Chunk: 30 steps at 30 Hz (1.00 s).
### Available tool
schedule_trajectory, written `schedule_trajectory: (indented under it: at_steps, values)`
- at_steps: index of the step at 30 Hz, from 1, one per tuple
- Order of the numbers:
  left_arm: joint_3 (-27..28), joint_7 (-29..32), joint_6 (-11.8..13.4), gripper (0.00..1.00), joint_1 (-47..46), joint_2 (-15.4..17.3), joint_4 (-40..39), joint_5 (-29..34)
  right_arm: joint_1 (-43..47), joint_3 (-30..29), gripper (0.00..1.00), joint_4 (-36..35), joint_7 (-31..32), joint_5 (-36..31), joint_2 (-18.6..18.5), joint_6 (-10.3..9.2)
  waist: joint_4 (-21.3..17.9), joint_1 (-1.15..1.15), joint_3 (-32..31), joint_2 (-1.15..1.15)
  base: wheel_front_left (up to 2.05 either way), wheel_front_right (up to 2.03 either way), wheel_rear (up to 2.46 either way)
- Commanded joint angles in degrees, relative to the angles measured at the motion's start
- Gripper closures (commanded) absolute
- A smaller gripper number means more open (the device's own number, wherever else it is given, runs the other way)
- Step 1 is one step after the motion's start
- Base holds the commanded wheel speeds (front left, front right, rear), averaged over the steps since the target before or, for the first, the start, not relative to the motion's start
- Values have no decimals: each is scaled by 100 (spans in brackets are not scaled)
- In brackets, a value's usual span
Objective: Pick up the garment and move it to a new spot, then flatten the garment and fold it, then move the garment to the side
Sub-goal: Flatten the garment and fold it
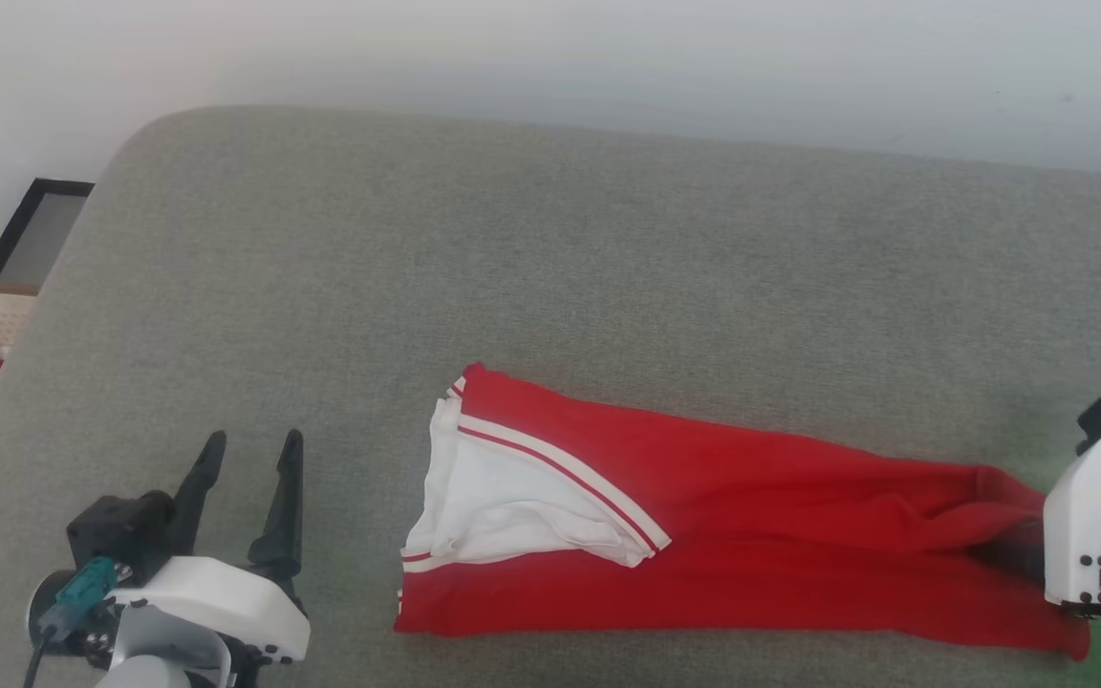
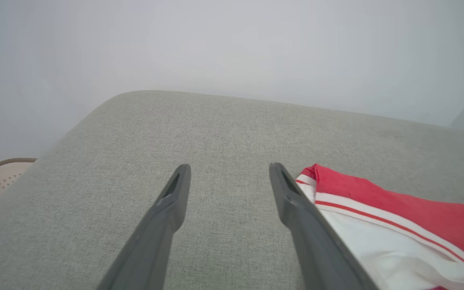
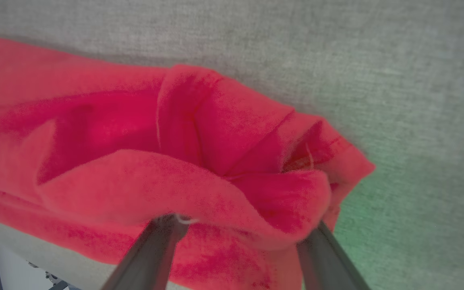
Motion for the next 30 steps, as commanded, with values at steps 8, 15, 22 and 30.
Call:
schedule_trajectory:
  at_steps: [8, 15, 22, 30]
  values:
    - [635, -159, -363, 0, 334, -461, -29, 300, -90, 282, 100, 121, -191, 317, 21, 25, 44, 0, 21, -1, 0, 0, 0]
    - [1311, -162, -744, 0, 655, -853, -94, 504, -181, 38, 100, 87, -370, 488, -274, 18, -83, 0, 4, -1, 0, 0, 0]
    - [1706, -163, -1051, 0, 741, -1103, -36, 911, -260, -482, 100, 414, -657, 413, -607, 17, -257, 0, 11, -1, 0, 0, 0]
    - [2072, -163, -1345, 0, 736, -1378, 64, 1261, -555, -736, 100, 945, -1005, -18, -919, 18, -450, 0, 9, -1, 0, 0, 0]
